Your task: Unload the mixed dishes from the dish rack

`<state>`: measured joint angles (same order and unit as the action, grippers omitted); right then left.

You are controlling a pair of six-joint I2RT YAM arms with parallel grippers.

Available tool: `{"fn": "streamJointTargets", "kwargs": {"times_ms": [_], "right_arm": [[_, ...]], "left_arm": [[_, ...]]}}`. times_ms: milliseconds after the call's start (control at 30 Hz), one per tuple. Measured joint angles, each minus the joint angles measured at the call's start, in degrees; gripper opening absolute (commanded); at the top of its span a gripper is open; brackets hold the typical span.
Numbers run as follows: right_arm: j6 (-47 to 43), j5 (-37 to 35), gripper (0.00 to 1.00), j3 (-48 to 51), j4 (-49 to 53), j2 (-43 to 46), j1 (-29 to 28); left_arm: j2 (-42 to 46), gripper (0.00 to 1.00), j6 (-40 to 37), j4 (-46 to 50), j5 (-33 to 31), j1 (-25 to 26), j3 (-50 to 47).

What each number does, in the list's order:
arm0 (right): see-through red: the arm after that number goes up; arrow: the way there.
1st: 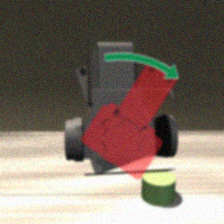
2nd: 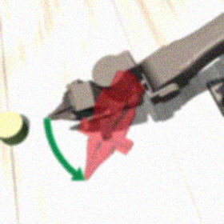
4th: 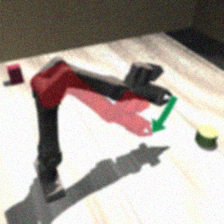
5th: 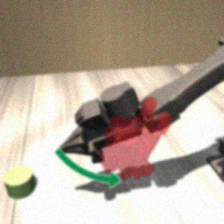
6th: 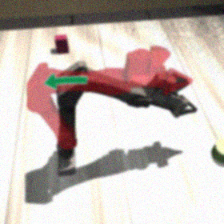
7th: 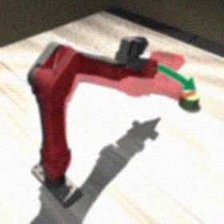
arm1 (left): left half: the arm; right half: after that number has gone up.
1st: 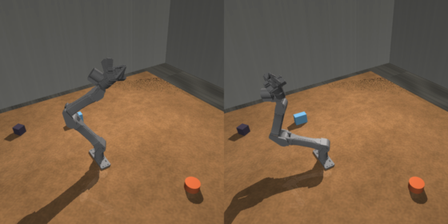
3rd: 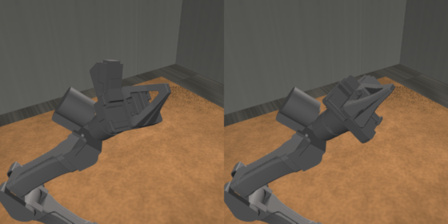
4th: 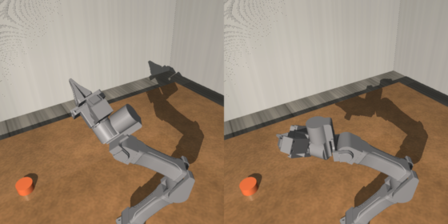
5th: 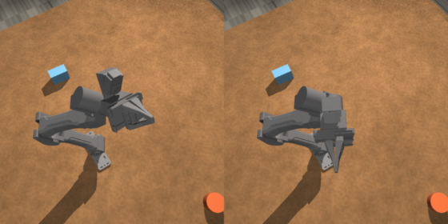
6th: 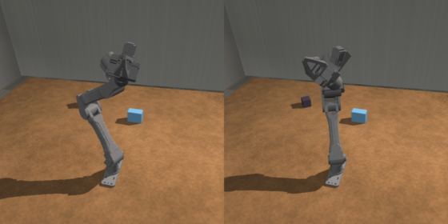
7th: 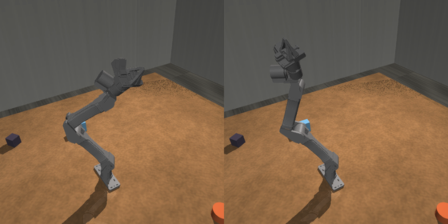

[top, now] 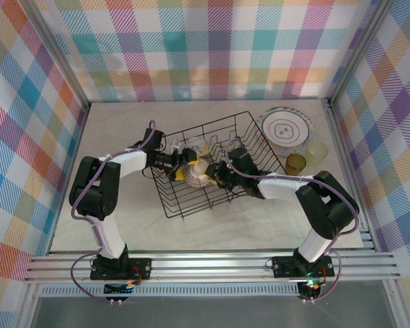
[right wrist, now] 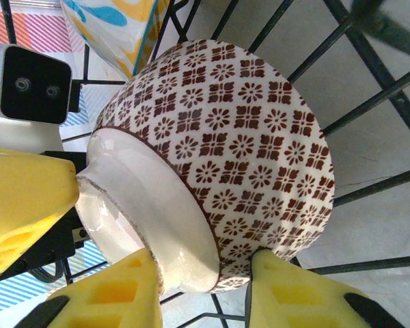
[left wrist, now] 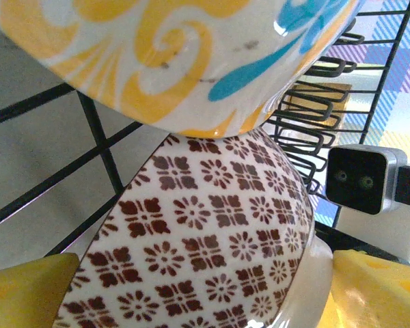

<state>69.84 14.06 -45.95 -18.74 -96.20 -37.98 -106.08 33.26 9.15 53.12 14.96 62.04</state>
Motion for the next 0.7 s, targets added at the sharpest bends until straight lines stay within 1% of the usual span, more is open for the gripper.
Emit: {"fn": "streamJointTargets", "kwargs": {"times_ms": [300, 500, 700], "right_arm": [[0.00, 2.36, 0.13, -0.02, 0.11, 0.31, 1.64], [-0.20, 3.02, 0.14, -0.55, 0.11, 0.57, 3.30], [-0.44, 3.58, 0.14, -0.96, 0.70, 0.68, 3.52]], "left_arm": [[2.56, 0.78, 3.52, -3.56, -0.22, 0.00, -2.69], [5.27, 0.73, 6.62, -5.62, -0.28, 0.15, -3.74], [6.45, 0.62, 10.01, -9.09, -1.31, 0.26, -6.19]]}}
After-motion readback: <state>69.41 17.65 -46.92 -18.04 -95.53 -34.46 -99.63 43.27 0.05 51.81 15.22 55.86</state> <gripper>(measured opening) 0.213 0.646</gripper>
